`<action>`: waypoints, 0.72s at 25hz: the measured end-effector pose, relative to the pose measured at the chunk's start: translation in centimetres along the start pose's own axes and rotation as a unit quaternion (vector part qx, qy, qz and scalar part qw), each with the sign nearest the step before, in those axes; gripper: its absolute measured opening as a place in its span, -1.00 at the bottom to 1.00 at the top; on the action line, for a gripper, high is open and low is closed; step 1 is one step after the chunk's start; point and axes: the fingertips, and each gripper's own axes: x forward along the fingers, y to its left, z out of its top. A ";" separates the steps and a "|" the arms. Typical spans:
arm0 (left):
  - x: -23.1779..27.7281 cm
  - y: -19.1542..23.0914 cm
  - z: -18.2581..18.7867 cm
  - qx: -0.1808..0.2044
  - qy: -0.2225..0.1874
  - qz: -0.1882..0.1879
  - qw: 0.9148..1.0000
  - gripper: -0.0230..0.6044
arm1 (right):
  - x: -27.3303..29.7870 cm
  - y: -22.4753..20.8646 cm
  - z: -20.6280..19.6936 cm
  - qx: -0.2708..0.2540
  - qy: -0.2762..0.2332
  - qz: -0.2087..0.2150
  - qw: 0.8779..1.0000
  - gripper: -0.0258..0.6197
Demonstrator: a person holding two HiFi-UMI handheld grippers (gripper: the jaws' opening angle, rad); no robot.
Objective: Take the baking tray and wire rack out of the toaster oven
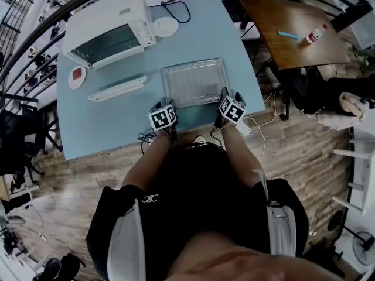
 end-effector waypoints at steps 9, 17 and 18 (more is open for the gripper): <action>-4.8 0.6 9.2 0.072 -0.153 0.037 0.985 -0.63 | -2.9 4.2 7.4 -0.078 -0.125 0.045 0.988 -0.55; -11.5 -1.3 17.5 0.113 -0.271 0.028 0.955 -0.82 | -6.8 11.7 14.0 -0.137 -0.200 0.128 0.962 -0.92; -12.2 -1.2 18.2 0.116 -0.278 0.028 0.953 -0.82 | -7.3 12.6 14.6 -0.137 -0.205 0.140 0.959 -0.92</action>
